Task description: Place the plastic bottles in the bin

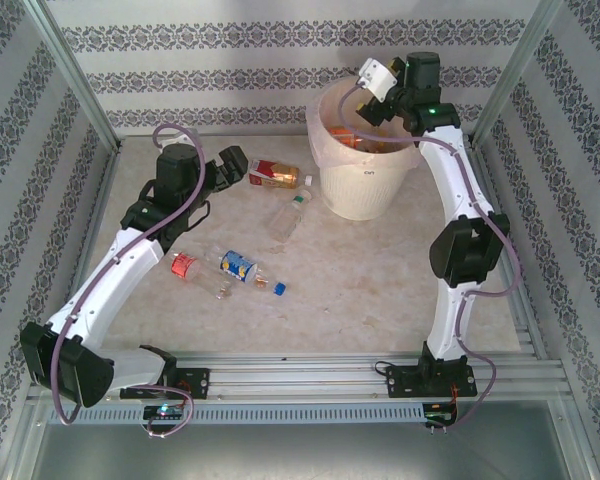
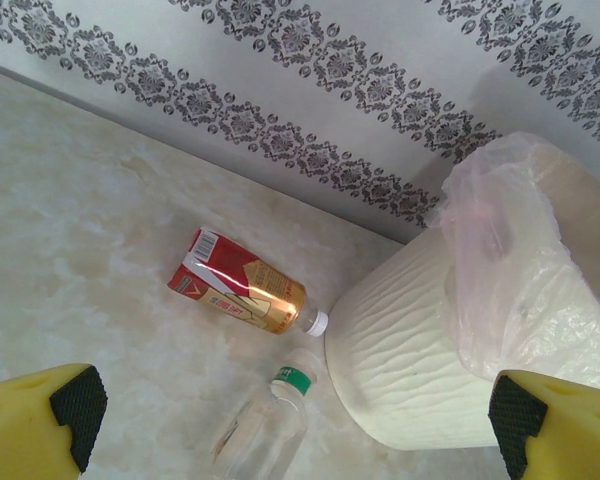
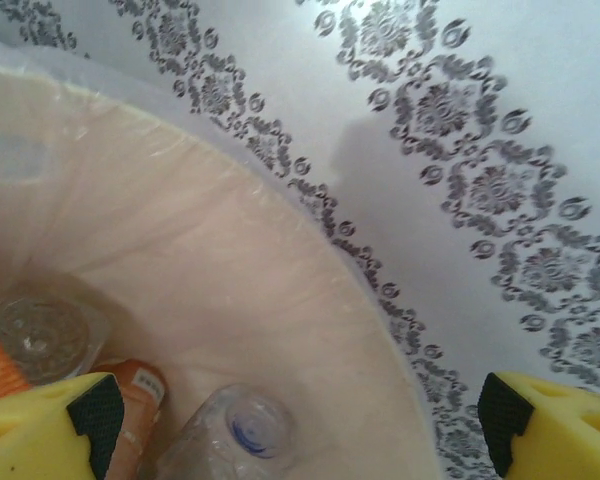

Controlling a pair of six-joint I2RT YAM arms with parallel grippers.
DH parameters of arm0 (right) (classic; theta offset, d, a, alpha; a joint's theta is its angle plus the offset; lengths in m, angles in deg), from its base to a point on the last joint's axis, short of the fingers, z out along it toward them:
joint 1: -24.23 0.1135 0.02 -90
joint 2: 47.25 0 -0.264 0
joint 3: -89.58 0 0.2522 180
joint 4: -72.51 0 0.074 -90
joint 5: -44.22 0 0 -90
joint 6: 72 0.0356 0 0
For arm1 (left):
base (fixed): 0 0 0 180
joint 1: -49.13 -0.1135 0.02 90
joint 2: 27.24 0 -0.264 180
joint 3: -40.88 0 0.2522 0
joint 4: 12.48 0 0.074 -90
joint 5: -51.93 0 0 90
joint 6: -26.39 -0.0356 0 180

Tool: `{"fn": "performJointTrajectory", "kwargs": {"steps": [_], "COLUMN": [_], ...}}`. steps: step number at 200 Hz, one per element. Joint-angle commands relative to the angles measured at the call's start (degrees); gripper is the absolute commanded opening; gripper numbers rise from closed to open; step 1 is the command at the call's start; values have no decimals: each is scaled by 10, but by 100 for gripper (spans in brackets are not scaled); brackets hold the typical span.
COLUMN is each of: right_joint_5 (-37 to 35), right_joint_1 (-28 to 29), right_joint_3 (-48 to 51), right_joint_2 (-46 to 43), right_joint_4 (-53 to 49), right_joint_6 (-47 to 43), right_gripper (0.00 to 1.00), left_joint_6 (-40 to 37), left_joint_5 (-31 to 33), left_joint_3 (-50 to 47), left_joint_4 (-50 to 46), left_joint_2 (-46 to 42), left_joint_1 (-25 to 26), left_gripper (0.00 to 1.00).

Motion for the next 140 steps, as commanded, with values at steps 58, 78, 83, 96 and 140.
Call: {"fn": "performJointTrajectory", "kwargs": {"steps": [58,78,83,96,140], "right_joint_5": [-56,-98,-104,-112,-122], "right_joint_1": [9,10,9,9,13], "right_joint_3": [171,199,207,229,342], "right_joint_2": [-151,-182,-191,-215,-312], "right_joint_4": [164,170,169,159,171], "right_joint_6": [223,312,331,372,502], "right_gripper": [98,98,98,98,98], "left_joint_6": [-2,-13,-15,-21,-53], "left_joint_5": [-42,-60,-61,-66,-95], "left_joint_3": [14,26,27,29,34], "left_joint_4": [-32,-46,-49,-50,-58], "left_joint_2": [69,94,100,114,162], "left_joint_1": [-12,-12,-11,-12,-12], "left_gripper": [100,100,100,100,100]}}
